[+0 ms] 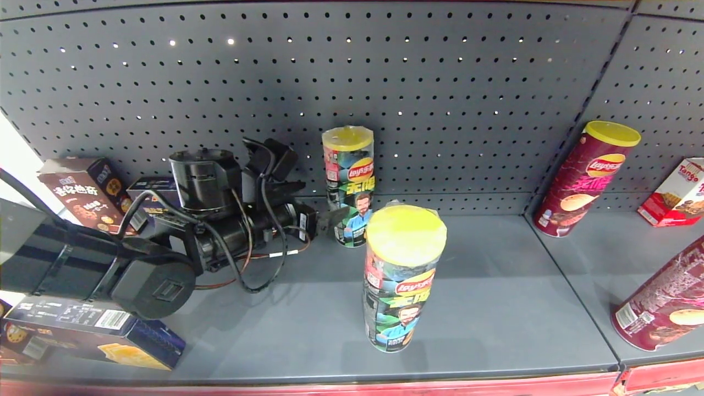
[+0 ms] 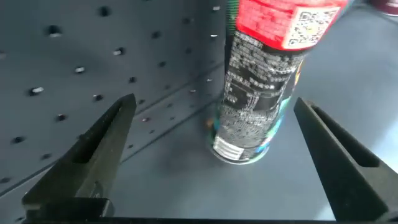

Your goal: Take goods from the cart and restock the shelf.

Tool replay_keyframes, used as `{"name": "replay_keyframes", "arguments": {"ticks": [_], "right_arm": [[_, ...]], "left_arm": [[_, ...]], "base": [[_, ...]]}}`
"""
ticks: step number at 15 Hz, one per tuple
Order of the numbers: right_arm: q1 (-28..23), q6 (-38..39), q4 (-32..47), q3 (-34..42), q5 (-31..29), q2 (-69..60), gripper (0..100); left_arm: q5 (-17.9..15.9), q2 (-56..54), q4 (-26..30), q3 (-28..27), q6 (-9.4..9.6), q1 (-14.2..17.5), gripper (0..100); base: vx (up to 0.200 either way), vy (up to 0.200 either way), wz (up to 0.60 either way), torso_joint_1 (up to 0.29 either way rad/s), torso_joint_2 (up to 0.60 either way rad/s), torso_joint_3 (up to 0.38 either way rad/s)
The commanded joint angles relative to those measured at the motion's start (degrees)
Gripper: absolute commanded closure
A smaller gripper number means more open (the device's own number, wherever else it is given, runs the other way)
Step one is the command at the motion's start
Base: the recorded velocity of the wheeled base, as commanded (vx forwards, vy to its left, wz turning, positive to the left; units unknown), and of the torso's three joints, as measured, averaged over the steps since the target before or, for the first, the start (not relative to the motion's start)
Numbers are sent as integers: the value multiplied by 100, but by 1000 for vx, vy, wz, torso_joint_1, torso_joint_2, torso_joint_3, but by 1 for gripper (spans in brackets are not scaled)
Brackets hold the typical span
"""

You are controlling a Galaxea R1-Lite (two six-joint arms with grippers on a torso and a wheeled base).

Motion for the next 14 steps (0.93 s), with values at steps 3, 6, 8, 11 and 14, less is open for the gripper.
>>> {"name": "replay_keyframes", "arguments": {"ticks": [3, 6, 8, 11, 14], "right_arm": [[1, -2, -2, 0, 1, 13, 0], [1, -2, -2, 0, 1, 13, 0], [1, -2, -2, 0, 1, 13, 0], [1, -2, -2, 0, 1, 13, 0], [1, -2, -2, 0, 1, 4, 0]], "left_arm": [[415, -7, 26, -57, 8, 26, 0], [608, 11, 26, -48, 8, 52, 0], [687, 20, 26, -57, 8, 61, 0], [924, 2, 17, -30, 16, 96, 0], [959, -288, 43, 49, 166, 131, 0]], "base": [[0, 0, 0, 0, 0, 0], [0, 0, 0, 0, 0, 0], [0, 0, 0, 0, 0, 0], [0, 0, 0, 0, 0, 0], [0, 0, 0, 0, 0, 0]]}}
